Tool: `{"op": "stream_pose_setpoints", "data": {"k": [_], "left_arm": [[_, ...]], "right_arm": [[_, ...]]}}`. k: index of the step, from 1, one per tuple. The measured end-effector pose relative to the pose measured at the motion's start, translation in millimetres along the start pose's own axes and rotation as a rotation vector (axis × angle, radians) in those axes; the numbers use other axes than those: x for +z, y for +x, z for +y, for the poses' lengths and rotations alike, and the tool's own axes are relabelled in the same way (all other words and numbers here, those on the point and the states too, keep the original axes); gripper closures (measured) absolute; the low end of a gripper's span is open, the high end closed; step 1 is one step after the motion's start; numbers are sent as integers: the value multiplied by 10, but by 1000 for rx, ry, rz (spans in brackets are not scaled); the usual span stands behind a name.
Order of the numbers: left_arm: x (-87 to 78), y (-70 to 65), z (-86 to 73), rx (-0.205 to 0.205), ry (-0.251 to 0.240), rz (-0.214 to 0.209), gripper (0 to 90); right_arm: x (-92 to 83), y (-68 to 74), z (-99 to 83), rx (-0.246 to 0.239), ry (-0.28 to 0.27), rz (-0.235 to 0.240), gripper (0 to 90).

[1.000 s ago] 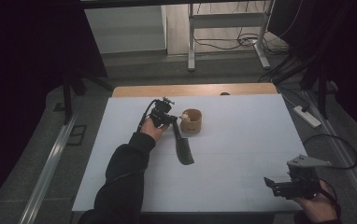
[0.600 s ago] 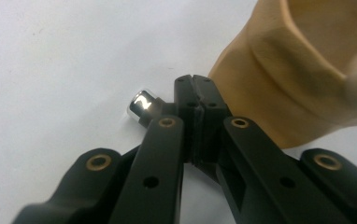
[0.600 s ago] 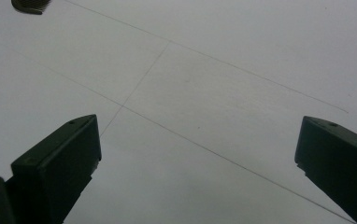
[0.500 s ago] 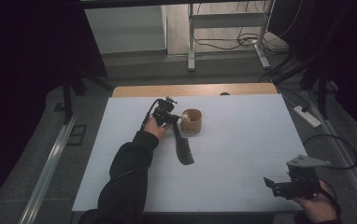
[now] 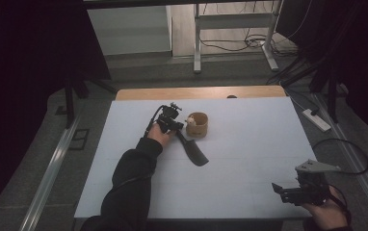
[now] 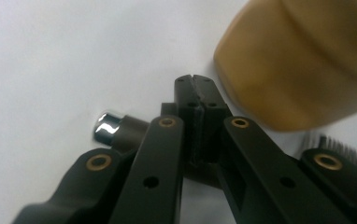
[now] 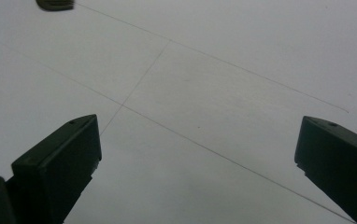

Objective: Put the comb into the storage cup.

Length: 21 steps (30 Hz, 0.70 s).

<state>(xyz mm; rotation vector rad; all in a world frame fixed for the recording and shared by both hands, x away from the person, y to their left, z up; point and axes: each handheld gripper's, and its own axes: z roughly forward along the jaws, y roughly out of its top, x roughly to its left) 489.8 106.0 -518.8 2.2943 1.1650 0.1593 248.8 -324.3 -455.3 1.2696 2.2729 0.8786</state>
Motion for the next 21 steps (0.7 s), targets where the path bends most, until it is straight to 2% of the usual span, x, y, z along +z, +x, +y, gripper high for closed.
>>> {"op": "stream_pose_setpoints", "data": {"k": [21], "left_arm": [[-179,-58,-224,14,33,-48,884]], "right_arm": [[8,7,6,-4,4,-1,12]]}}
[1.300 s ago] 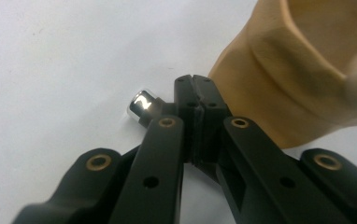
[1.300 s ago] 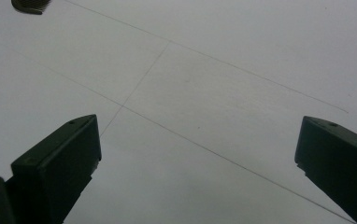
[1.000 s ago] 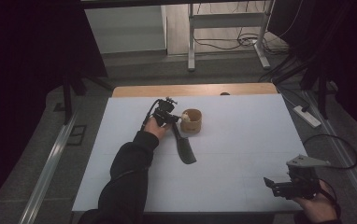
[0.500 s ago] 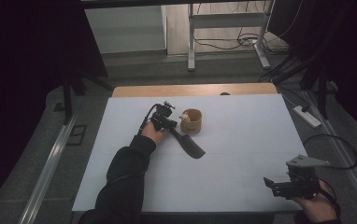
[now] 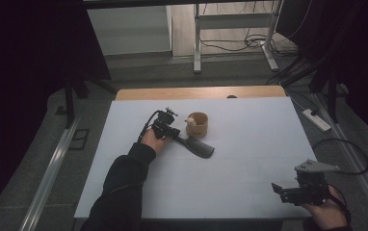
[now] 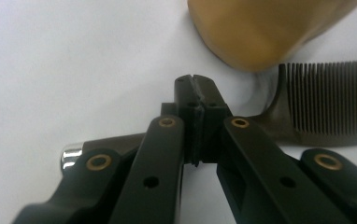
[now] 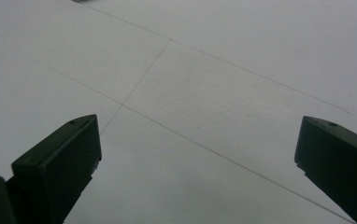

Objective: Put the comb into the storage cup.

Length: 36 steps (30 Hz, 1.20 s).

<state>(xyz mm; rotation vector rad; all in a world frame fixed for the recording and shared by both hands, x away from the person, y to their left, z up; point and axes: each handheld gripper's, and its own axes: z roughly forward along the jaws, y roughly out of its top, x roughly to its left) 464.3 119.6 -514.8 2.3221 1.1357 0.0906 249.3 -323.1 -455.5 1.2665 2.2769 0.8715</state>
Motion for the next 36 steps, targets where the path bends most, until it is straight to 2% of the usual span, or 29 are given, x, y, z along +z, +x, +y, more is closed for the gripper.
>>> {"op": "stream_pose_setpoints", "data": {"k": [8,16,27,36], "left_arm": [[0,8,-68,3,26,2,884],[-108,-29,-211,2,29,-3,884],[-241,-162,-533,-3,32,-9,884],[-317,-281,-713,-3,38,-17,884]], "right_arm": [[2,3,2,-3,1,-1,12],[3,3,1,-2,4,0,13],[11,7,7,-8,7,-1,14],[12,12,8,-11,6,-1,16]]}}
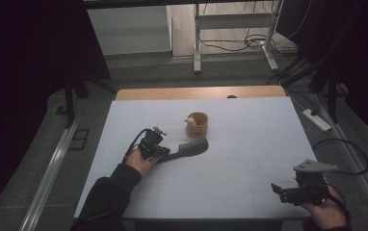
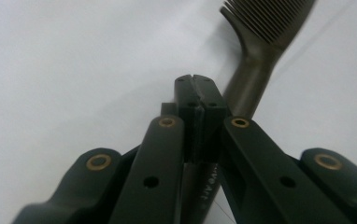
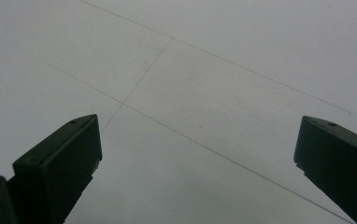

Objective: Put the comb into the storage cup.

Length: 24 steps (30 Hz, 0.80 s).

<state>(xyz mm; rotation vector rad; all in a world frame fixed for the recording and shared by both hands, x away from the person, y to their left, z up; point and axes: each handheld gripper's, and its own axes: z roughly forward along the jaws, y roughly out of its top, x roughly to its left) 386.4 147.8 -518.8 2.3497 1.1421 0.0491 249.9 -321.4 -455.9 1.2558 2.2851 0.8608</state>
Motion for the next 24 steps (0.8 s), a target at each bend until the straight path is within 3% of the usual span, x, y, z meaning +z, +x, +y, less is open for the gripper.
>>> {"op": "stream_pose_setpoints", "data": {"k": [12,24], "left_arm": [[-70,-269,-226,-9,23,-14,884],[-95,-495,-318,2,49,-25,884]], "right_arm": [[1,6,3,-5,1,0,17],[4,10,6,-8,1,0,18]]}}
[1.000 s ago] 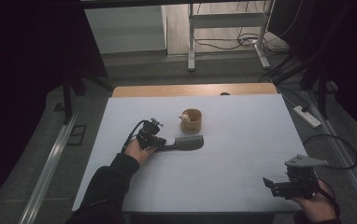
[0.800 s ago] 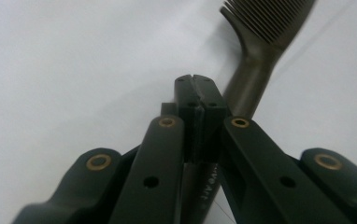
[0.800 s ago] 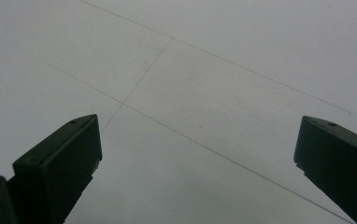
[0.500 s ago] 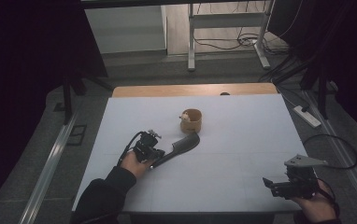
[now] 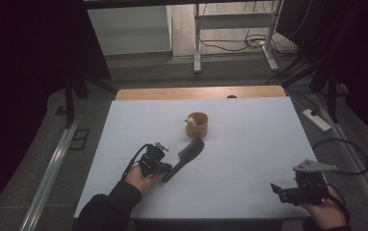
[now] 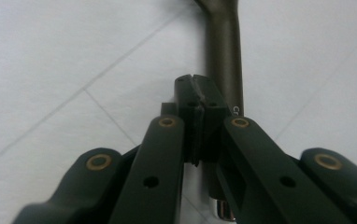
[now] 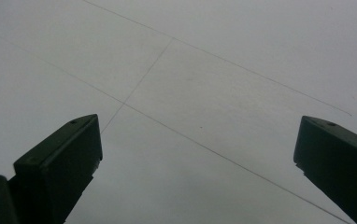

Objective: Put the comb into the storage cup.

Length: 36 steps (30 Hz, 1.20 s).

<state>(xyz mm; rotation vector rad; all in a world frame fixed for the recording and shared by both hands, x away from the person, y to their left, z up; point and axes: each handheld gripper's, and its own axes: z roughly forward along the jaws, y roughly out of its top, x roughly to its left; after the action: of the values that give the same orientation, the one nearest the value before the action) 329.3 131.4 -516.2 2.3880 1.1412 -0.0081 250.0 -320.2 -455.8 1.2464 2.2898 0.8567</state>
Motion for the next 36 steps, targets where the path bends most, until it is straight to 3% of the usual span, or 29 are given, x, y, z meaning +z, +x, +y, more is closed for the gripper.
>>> {"op": "stream_pose_setpoints", "data": {"k": [4,10,13,22,26,36], "left_arm": [[-13,-27,-12,-5,-3,8,884],[-138,13,-32,-35,-67,9,843],[-220,19,-53,-46,-110,3,767],[-372,-5,-118,-73,-172,-13,437],[-406,-38,-109,-61,-173,-8,290],[-429,-97,-76,-20,-165,1,67]], "right_arm": [[1,1,1,-1,0,1,18],[0,3,1,-4,1,2,19],[0,3,1,-4,1,2,19],[0,7,1,-7,1,-1,19],[0,8,2,-8,1,-2,19],[0,9,1,-7,3,-2,19]]}}
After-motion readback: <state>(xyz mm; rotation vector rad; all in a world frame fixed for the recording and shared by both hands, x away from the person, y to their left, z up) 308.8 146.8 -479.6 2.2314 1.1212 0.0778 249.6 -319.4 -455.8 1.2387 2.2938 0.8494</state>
